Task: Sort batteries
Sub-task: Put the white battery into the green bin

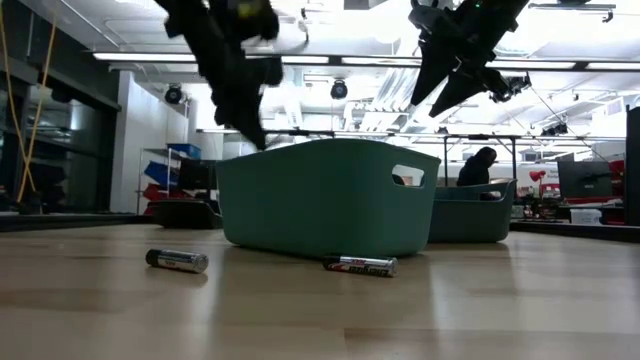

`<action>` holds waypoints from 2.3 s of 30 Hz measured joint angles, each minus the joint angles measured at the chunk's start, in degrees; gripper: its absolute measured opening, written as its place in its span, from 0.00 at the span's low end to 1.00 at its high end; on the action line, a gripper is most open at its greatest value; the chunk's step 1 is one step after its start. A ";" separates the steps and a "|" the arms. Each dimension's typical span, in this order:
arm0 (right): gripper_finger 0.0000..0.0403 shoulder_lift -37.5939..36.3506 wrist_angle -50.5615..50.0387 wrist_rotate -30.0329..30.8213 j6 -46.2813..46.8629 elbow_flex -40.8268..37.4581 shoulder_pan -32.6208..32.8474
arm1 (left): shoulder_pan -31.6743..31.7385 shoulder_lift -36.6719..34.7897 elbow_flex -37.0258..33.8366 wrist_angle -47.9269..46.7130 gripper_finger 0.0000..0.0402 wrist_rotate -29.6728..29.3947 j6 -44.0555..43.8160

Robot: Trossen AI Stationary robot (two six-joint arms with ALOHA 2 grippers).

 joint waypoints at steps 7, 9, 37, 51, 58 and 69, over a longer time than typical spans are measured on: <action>0.47 0.00 0.16 0.00 0.01 0.00 0.00 | -14.54 0.59 0.00 6.67 0.07 3.26 -2.39; 0.47 0.00 0.23 0.00 0.00 0.00 0.00 | -17.76 2.28 -0.06 7.78 0.11 0.49 -3.04; 0.47 0.00 1.78 -2.63 0.63 -0.04 0.04 | 5.34 11.36 -7.69 13.00 0.51 9.37 -19.80; 0.47 0.02 1.78 -2.62 0.49 -0.04 0.04 | -2.06 17.77 -7.28 8.69 0.41 -3.49 -18.37; 0.47 0.04 1.88 -2.62 0.46 -0.04 0.04 | -3.82 17.44 -7.18 1.62 0.12 -9.62 -10.93; 0.47 0.04 1.94 -2.60 0.01 -0.04 0.04 | -3.57 5.73 -7.78 1.09 0.07 -8.33 -12.72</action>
